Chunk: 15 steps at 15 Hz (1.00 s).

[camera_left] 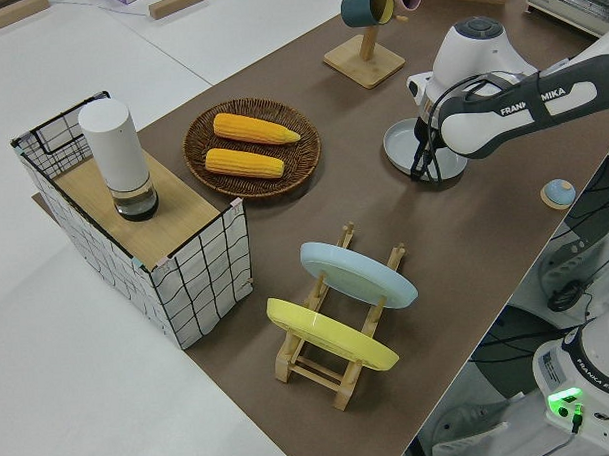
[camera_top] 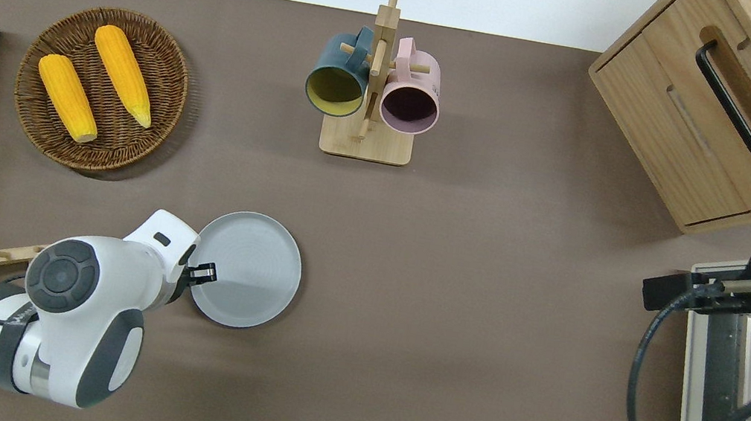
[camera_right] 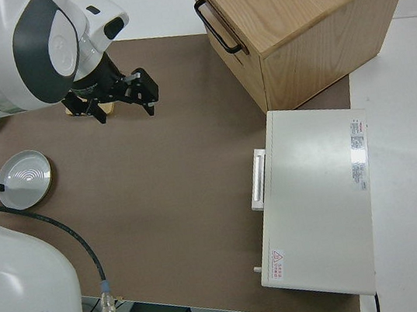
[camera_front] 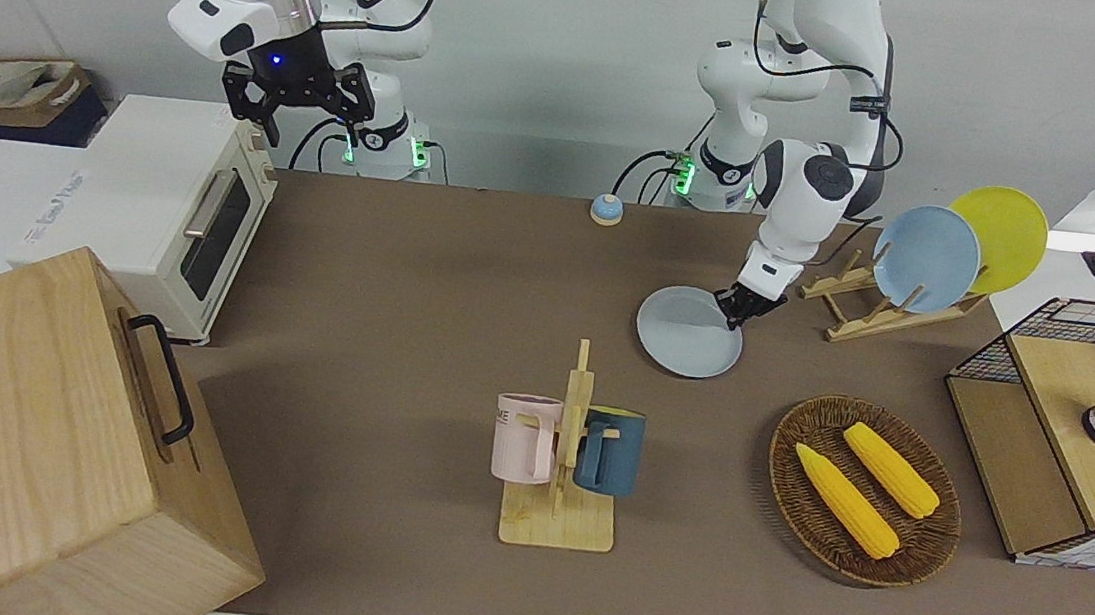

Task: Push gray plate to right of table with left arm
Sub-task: 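Push the gray plate with the left gripper across the table toward the toaster oven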

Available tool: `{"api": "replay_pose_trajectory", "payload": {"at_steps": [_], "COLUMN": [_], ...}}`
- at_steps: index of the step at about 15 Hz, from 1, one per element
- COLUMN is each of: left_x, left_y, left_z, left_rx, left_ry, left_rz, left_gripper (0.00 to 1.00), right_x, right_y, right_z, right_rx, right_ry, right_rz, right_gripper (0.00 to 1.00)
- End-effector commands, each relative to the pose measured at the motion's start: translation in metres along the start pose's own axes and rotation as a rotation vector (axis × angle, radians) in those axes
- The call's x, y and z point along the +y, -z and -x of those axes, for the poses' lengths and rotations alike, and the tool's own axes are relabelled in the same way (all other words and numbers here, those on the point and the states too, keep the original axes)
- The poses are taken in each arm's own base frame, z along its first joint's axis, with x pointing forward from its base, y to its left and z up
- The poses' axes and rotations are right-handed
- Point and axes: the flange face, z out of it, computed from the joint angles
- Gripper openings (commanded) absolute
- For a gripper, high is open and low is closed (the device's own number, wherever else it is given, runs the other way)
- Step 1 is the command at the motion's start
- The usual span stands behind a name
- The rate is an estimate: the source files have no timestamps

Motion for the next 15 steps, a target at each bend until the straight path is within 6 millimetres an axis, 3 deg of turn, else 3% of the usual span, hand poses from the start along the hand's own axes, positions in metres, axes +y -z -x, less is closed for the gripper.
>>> {"api": "replay_pose_trajectory", "payload": {"at_steps": [1, 7, 15], "left_x": [0.043, 0.093, 0.177], "left_y": [-0.017, -0.028, -0.030], "left_z": [0.025, 0.044, 0.078], "left_rx": [-0.007, -0.008, 0.005], "left_ry": [0.044, 0.117, 0.168], "left_rz": [-0.012, -0.028, -0.013], "left_gripper": [0.00, 0.00, 0.00], "right_x": [0.001, 0.002, 0.002], "right_y": [0.004, 0.004, 0.004], "right_z": [0.003, 0.003, 0.003], "right_rx": [-0.004, -0.004, -0.004], "right_ry": [-0.004, -0.007, -0.007], "right_rz": [-0.010, -0.010, -0.010], "right_gripper": [0.983, 0.983, 0.983]}}
